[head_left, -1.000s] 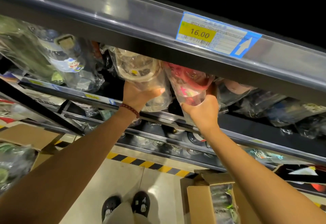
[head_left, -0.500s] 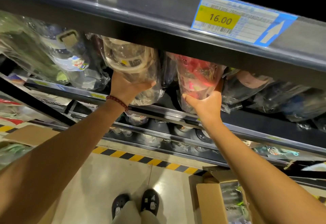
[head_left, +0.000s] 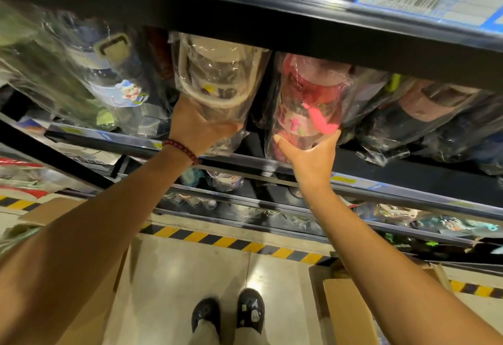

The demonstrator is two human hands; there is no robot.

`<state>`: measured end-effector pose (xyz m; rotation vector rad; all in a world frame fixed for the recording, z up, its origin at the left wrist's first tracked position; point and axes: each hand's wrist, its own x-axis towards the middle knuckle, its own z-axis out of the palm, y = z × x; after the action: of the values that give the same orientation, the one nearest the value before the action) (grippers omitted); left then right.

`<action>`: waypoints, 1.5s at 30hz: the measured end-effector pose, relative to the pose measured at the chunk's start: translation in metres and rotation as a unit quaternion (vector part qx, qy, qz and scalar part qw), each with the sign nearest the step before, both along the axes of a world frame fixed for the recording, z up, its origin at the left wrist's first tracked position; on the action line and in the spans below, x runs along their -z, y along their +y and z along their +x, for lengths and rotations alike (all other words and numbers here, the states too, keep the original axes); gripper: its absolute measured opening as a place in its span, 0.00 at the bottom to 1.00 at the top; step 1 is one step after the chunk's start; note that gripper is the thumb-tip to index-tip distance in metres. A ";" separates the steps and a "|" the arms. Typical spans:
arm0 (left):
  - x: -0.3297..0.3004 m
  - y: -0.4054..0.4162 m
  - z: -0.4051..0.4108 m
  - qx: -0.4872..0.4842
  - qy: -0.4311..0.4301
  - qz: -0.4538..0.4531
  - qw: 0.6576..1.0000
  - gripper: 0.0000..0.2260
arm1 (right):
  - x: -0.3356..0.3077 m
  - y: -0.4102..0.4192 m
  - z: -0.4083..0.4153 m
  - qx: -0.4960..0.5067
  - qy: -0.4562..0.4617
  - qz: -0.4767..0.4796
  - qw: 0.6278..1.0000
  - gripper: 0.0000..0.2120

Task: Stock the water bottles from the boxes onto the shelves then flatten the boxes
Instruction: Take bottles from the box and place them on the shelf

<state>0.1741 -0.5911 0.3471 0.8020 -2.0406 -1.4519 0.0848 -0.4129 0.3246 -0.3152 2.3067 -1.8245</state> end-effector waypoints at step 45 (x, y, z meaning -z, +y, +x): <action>-0.008 -0.006 0.043 -0.010 -0.112 0.044 0.993 0.37 | -0.022 -0.019 0.034 -0.057 -0.071 0.028 0.995 0.42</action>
<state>0.2172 -0.5974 0.3555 1.0615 -2.1343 -1.5073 0.1190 -0.4320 0.3464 -0.2920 2.1922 -1.6677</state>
